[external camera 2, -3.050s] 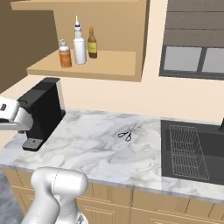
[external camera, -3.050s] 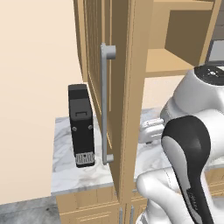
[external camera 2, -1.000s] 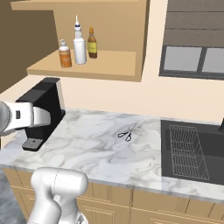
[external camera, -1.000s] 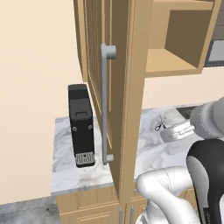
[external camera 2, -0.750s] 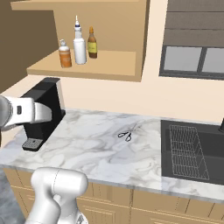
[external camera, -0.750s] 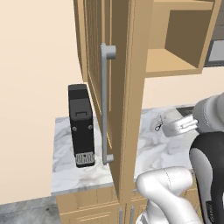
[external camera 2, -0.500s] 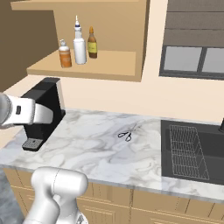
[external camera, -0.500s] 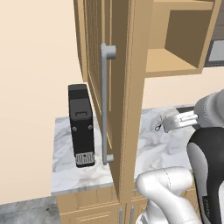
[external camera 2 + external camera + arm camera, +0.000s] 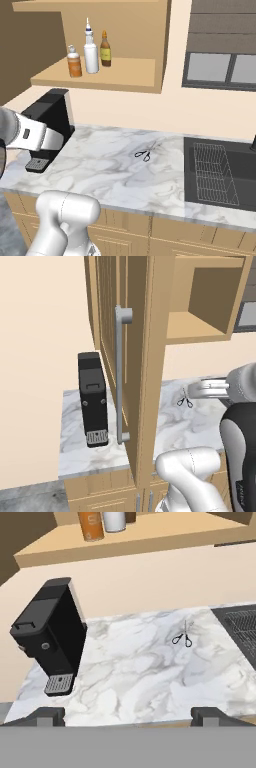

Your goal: Pick the spray and soap dispenser from the cabinet and place them on the counter.

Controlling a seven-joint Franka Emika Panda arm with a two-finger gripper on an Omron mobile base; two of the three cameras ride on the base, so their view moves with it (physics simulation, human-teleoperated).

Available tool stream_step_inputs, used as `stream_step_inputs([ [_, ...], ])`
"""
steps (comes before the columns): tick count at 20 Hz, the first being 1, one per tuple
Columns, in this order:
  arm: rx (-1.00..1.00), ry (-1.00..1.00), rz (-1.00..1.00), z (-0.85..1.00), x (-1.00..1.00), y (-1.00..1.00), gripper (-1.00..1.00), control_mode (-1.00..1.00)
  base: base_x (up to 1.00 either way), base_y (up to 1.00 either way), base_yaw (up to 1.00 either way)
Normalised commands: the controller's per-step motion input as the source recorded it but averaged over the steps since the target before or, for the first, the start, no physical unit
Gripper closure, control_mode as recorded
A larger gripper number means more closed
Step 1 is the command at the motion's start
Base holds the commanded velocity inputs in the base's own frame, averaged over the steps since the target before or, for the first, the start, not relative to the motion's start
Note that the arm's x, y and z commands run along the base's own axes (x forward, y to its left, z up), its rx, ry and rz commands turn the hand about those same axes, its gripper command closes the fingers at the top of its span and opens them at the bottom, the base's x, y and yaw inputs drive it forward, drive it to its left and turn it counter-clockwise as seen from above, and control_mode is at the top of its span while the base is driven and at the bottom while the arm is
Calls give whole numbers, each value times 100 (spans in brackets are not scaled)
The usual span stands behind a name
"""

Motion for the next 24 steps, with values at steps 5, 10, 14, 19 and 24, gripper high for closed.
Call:
stream_step_inputs([
  [5, 0, 1, 14, 1, 9, 2, -100, -100, 0, 0, 0],
  [10, -4, 5, 2, 7, 8, 2, -100, -100, 0, 0, 0],
  [14, 0, 1, 0, 6, 12, 0, -100, -100, 0, 0, 0],
  [19, -1, -1, 1, 12, 18, 5, -100, -100, 0, 0, 0],
  [24, -2, 1, 0, 0, 21, 6, -100, -100, 0, 0, 0],
])
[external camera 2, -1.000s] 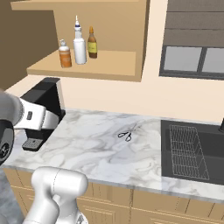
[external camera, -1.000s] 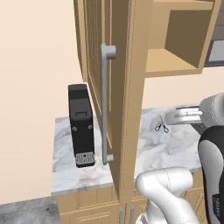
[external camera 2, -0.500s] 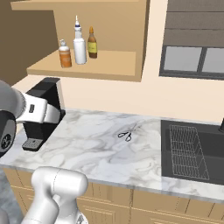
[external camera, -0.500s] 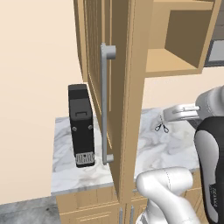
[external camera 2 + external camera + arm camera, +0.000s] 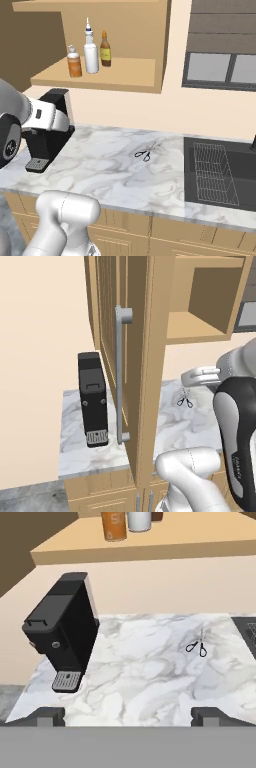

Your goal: Pick the spray and soap dispenser from the cabinet and place them on the counter.

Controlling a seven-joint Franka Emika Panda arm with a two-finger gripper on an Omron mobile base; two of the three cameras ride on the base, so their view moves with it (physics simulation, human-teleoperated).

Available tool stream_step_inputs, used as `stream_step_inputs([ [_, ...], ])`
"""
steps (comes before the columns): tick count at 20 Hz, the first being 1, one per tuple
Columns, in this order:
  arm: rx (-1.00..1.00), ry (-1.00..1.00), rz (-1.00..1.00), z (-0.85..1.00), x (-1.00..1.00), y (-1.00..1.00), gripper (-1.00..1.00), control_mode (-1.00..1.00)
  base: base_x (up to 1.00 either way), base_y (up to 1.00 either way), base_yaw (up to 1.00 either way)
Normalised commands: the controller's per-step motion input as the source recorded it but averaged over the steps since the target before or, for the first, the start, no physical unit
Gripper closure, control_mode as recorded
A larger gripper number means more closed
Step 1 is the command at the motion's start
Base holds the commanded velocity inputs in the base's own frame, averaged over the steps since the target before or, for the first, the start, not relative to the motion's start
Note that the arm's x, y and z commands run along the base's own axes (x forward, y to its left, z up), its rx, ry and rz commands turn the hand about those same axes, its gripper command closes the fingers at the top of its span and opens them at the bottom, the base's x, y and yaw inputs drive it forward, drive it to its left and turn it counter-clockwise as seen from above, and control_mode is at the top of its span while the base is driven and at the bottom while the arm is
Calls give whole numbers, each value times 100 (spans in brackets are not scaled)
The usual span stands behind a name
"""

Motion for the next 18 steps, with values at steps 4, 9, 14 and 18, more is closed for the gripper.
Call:
stream_step_inputs([
  [4, -3, 2, 0, 0, 32, 9, -100, -100, 0, 0, 0],
  [9, -2, -2, 0, 4, 22, 6, -100, -100, 0, 0, 0],
  [14, -1, -9, 2, 10, 14, 5, -100, -100, 0, 0, 0],
  [18, -6, -1, 2, 11, 27, 9, -100, -100, 0, 0, 0],
])
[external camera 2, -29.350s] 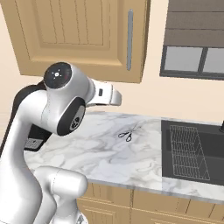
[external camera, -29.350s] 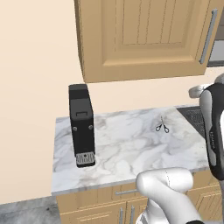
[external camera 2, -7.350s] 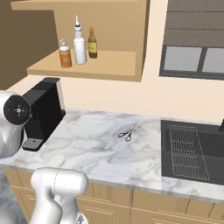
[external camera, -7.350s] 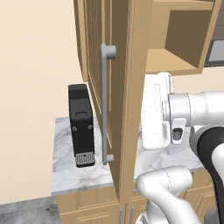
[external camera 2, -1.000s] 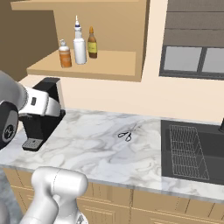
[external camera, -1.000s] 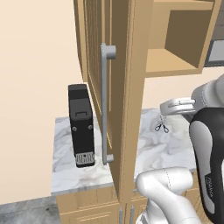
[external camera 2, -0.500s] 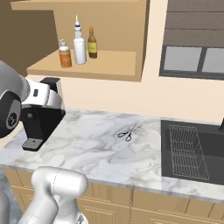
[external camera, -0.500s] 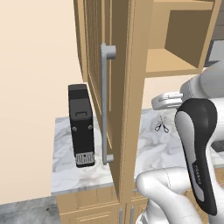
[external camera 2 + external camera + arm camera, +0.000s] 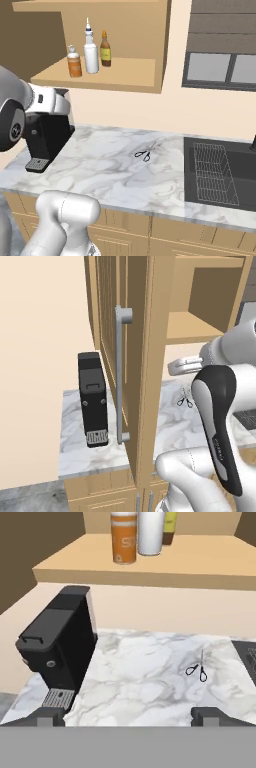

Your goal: Pick the spray and soap dispenser from the cabinet and place them on the counter.

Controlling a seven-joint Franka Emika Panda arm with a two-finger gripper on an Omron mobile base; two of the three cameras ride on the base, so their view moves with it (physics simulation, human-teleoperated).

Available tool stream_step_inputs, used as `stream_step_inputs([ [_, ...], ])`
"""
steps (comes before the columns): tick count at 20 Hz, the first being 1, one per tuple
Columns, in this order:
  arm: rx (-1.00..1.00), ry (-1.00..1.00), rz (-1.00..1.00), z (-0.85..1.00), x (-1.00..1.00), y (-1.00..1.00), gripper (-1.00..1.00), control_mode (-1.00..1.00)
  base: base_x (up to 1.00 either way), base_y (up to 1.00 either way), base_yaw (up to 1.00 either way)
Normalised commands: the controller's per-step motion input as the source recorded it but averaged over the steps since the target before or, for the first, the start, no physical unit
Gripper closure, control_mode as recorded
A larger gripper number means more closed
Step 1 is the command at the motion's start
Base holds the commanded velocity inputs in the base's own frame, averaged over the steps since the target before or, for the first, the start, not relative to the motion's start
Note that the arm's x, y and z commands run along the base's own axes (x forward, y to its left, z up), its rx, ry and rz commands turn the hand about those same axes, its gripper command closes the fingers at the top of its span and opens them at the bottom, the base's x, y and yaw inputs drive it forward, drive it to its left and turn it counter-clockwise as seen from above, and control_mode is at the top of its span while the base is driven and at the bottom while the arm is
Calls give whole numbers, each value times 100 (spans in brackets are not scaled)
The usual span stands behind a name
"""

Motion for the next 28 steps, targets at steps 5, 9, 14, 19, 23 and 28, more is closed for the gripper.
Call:
stream_step_inputs([
  [5, -8, 0, 5, 15, 31, 13, -100, -100, 0, 0, 0],
  [9, -5, -7, 4, 24, 11, 4, -100, -100, 0, 0, 0],
  [14, -1, -9, 4, 14, 8, 0, -100, -100, 0, 0, 0],
  [19, -2, -9, 4, 14, 10, 0, -100, -100, 0, 0, 0],
  [23, 0, -14, 2, 9, 9, 0, -100, -100, 0, 0, 0],
  [28, 0, -3, -1, 11, 10, 0, -100, -100, 0, 0, 0],
])
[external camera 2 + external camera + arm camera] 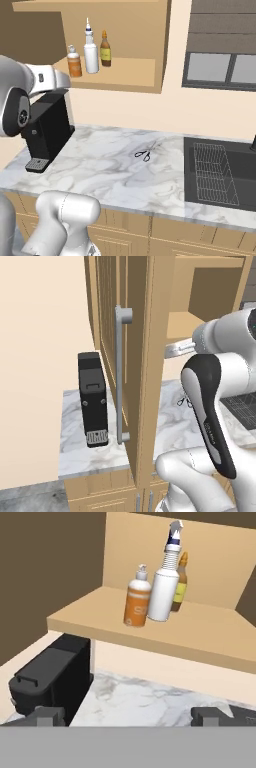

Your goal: Pick the spray and soap dispenser from the cabinet and place them on the counter.

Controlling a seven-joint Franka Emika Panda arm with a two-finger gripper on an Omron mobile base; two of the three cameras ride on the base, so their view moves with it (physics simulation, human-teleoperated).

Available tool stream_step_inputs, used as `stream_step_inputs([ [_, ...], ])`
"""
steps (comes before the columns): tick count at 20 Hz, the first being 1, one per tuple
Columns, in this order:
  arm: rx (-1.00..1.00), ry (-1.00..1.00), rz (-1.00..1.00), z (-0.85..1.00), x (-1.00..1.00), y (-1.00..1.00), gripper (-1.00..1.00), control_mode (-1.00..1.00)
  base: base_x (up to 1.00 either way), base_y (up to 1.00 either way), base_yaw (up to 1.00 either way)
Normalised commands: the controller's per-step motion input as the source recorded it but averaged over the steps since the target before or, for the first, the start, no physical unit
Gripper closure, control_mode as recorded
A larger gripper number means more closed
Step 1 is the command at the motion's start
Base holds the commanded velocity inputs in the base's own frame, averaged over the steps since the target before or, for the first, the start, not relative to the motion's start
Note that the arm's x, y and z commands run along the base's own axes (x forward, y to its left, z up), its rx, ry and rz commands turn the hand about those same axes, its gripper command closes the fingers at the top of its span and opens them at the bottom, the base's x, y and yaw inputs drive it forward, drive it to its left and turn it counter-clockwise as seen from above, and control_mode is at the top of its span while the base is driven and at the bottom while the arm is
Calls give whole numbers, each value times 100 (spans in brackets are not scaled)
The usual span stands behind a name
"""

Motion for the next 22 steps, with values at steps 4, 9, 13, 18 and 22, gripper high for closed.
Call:
stream_step_inputs([
  [4, 0, 3, -4, 16, 13, 0, -100, -100, 0, 0, 0],
  [9, 0, 3, -4, 12, 13, 0, -100, -100, 0, 0, 0],
  [13, 1, 2, -3, 0, 18, 0, -100, -100, 0, 0, 0],
  [18, 5, 0, -3, 0, 26, 0, -100, -100, 0, 0, 0],
  [22, 9, 0, -1, 0, 24, 0, -100, -100, 0, 0, 0],
])
